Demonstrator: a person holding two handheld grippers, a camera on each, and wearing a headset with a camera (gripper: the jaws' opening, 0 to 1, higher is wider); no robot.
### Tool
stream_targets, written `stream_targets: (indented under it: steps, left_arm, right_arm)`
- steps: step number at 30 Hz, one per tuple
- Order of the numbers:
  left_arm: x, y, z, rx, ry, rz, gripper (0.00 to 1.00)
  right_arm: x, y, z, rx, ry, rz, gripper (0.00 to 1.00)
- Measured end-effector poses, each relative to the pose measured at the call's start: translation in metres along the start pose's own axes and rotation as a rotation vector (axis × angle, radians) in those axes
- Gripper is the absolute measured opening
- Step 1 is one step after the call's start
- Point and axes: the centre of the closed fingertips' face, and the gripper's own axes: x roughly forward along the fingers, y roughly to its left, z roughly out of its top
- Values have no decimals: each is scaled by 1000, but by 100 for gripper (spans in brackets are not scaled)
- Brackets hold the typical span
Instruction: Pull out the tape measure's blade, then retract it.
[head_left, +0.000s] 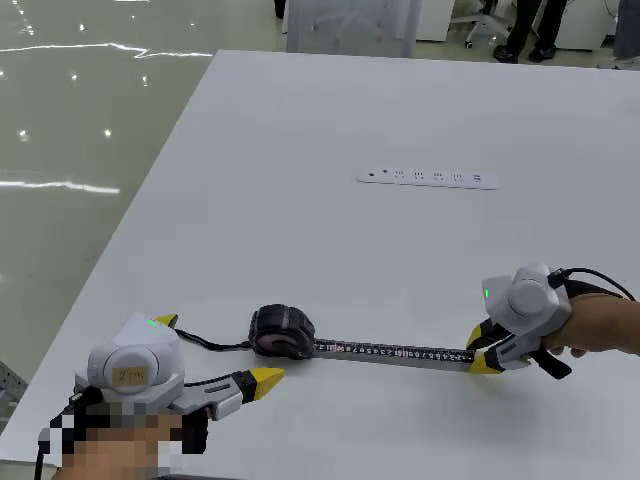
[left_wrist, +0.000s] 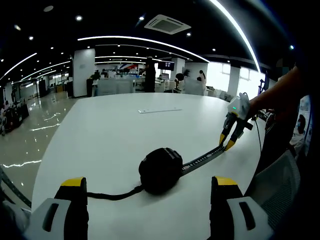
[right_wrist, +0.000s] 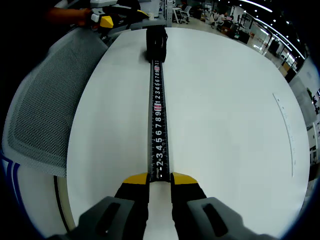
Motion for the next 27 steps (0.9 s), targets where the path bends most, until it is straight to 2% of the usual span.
stream_targets:
  steps: [3,8,10,13,14,19,25,27]
  left_arm:
    - [-1,1,-1,-8,1,6,100]
    - [4,4,2,-50,-2,34,100]
    - [9,2,-1,-98,21,51,100]
    - [15,-1,4,-103,10,73,100]
    - [16,1,7,-97,-5,106,99]
    - [30,-8,10,-113,5,131,98]
    - [44,-15,9,-213,13,182,83]
    - [50,-19,6,-232,23,184,83]
  right_arm:
    - [1,-1,-1,-1,8,2,16]
    - [1,-2,-1,48,11,8,15]
    - [1,-2,-1,67,26,12,15]
    - [2,-2,-1,81,50,11,15]
    - [2,-2,-1,88,61,11,15]
    - [3,-2,-1,104,111,11,15]
    - [2,-2,-2,134,125,6,15]
    - [3,-2,-3,133,128,3,15]
